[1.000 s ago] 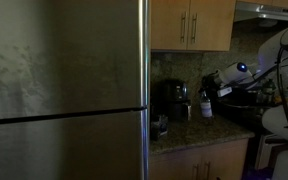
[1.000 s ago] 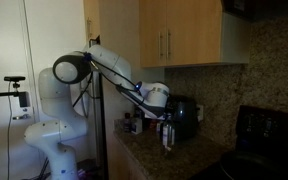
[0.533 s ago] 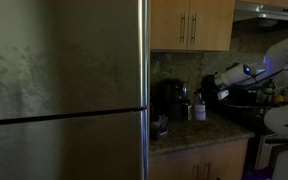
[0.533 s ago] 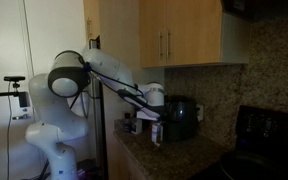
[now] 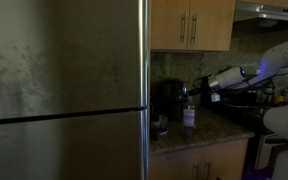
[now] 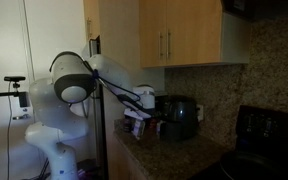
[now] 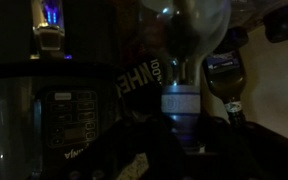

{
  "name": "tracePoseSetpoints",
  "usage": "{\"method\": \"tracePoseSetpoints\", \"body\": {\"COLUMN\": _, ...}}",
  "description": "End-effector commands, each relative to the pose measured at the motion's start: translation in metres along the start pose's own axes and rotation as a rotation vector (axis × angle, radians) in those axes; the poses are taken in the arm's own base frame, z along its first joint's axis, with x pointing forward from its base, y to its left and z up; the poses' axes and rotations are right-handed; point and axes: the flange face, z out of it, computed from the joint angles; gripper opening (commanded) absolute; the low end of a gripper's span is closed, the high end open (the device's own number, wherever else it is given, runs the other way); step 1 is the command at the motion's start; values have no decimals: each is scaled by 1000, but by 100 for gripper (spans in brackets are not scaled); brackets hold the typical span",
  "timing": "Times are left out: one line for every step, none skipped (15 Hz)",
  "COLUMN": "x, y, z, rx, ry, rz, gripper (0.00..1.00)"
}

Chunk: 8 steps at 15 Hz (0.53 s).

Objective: Move the bottle from against the wall to in front of the air fryer

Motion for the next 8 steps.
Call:
{"method": "tracePoseSetpoints", "body": {"x": 28, "y": 3, "z": -8, "rx": -1, "ry": 69, "rz": 104, "gripper": 6}}
{"method": "tracePoseSetpoints", "body": {"x": 42, "y": 10, "z": -19, "rx": -12, "ry": 90, "rz": 126, "gripper": 6}}
{"method": "tracePoseSetpoints", "body": {"x": 53, "y": 14, "z": -24, "rx": -35, "ry": 123, "rz": 153, "gripper": 6}}
{"method": "tracePoseSetpoints", "body": {"x": 66, "y": 19, "z": -29, "rx": -47, "ry": 148, "rz": 172, "gripper": 6}}
{"method": "tracePoseSetpoints", "body": {"x": 78, "y": 24, "z": -31, "rx": -69, "ry": 185, "rz": 182, "gripper": 6}}
{"method": "tracePoseSetpoints", "body": {"x": 88, "y": 26, "z": -32, "rx": -89, "ry": 215, "rz": 208, "gripper": 6}}
{"method": "tracePoseSetpoints", "body": {"x": 96, "y": 25, "z": -30, "rx": -99, "ry": 231, "rz": 214, "gripper": 6}}
{"method": "tracePoseSetpoints", "body": {"x": 102, "y": 24, "z": -27, "rx": -111, "ry": 241, "rz": 215, "gripper": 6}}
